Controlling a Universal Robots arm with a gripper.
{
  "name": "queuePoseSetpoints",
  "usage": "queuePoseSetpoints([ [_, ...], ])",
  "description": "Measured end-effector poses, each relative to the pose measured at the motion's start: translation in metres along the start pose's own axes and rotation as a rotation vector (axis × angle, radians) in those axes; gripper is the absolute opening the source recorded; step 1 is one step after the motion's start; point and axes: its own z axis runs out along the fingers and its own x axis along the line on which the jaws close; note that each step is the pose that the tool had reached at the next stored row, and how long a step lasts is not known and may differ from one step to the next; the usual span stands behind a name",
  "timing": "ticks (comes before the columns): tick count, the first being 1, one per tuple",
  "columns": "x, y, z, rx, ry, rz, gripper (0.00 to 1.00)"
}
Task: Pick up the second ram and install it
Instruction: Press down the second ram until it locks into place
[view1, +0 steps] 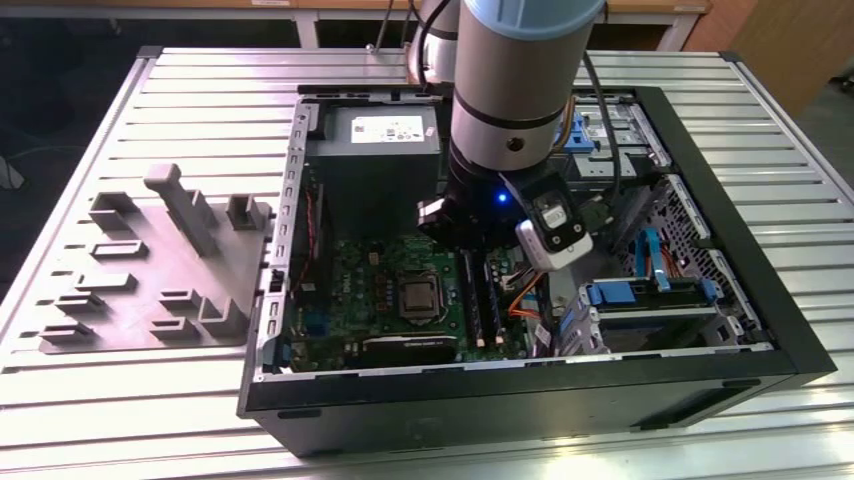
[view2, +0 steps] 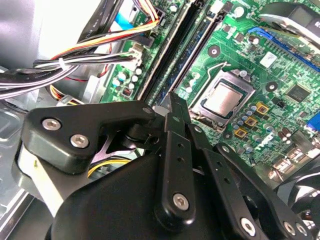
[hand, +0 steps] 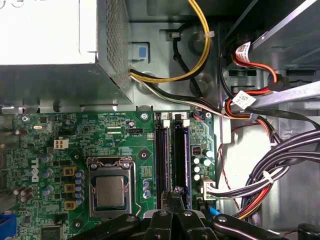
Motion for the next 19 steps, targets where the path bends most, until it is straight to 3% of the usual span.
queuePoseSetpoints([
  [7,0.0,0.0011,-0.0006,0.0002,0.0,0.0,0.1],
  [16,0.0009,0.0183,0.0021,0.0001,0.0,0.0,0.1],
  [19,0.0011,0.021,0.0067,-0.0001,-0.0001,0.0,0.1],
])
